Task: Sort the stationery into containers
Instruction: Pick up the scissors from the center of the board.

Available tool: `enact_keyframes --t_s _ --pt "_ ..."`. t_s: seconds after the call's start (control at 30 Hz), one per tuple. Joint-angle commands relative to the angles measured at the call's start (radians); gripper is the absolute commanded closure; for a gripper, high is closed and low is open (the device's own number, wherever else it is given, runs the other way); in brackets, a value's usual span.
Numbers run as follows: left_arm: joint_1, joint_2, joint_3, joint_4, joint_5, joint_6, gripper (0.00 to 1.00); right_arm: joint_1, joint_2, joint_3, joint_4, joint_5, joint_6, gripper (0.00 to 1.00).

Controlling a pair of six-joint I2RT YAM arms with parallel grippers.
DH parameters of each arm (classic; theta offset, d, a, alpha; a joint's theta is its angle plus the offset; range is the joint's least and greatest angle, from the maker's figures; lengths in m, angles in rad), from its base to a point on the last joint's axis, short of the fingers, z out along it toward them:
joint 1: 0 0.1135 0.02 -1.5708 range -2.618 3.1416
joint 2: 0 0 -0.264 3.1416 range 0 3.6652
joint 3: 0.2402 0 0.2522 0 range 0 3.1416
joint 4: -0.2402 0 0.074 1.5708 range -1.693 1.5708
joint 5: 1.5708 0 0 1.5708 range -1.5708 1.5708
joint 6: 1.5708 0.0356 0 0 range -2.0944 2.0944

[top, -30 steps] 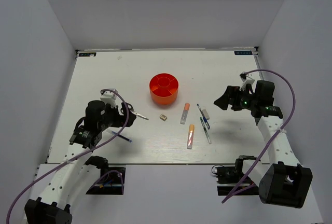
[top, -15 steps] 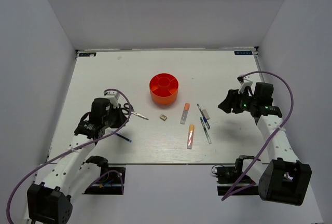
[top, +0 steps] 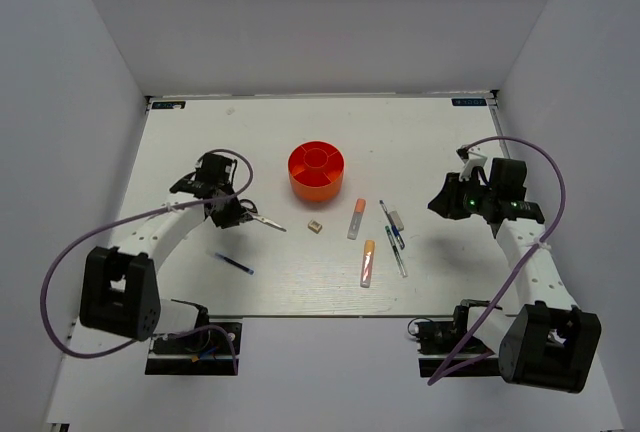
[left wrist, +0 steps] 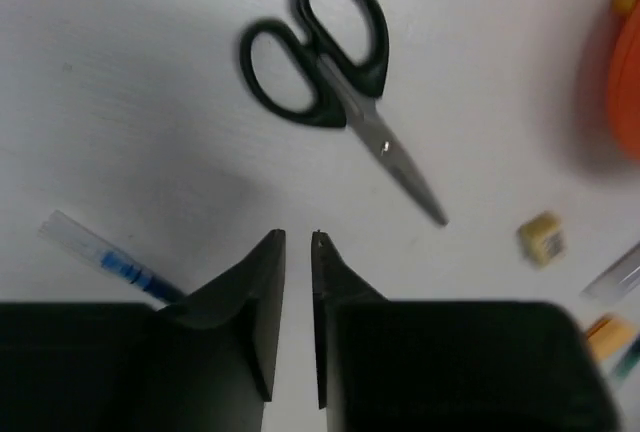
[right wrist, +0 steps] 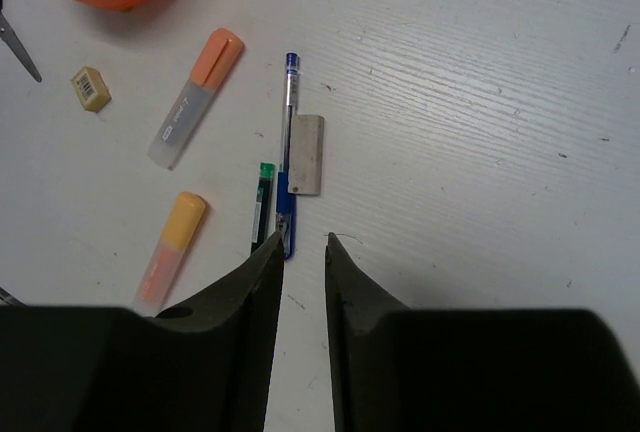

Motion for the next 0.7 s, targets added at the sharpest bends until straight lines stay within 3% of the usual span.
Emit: enact_keyframes --t_s 0.0,0.03,0.1,0.13,0.2,0.23,0.3,0.53,0.67 --pt "0.044 0.088 0.100 -0.030 -0.067 -0.159 0.75 0.001 -0.039 0.028 -0.004 -0.004 -0.005 0.73" --pt "0.056 0.116 0.109 -0.027 -0.054 -0.201 0.82 0.000 -0.042 0.025 -0.004 -0.009 -0.005 0.73" --pt "0.107 0.151 0.144 -0.027 -0.013 -0.217 0.82 0.001 -0.051 0.028 -0.002 -0.010 -0.005 0.73" --pt "0.127 0.165 0.155 -0.039 -0.014 -0.234 0.72 0.000 -0.057 0.029 -0.002 -0.010 -0.006 0.73" --pt "0.132 0.196 0.192 -0.050 -0.042 -0.229 0.64 0.000 -0.065 0.025 -0.002 -0.012 -0.006 0.73" --pt "0.135 0.206 0.212 -0.069 -0.051 -0.223 0.55 -0.002 -0.068 0.026 -0.002 -0.010 -0.003 0.73" --pt "0.136 0.235 0.244 -0.096 -0.068 -0.213 0.51 0.001 -0.069 0.024 -0.002 -0.012 -0.006 0.73" --pt "0.138 0.320 0.264 -0.083 -0.053 -0.197 0.51 0.000 -0.072 0.028 -0.007 -0.010 -0.013 0.72" --pt "0.139 0.348 0.252 -0.091 -0.062 -0.196 0.56 0.000 -0.069 0.026 -0.005 -0.003 -0.011 0.72"
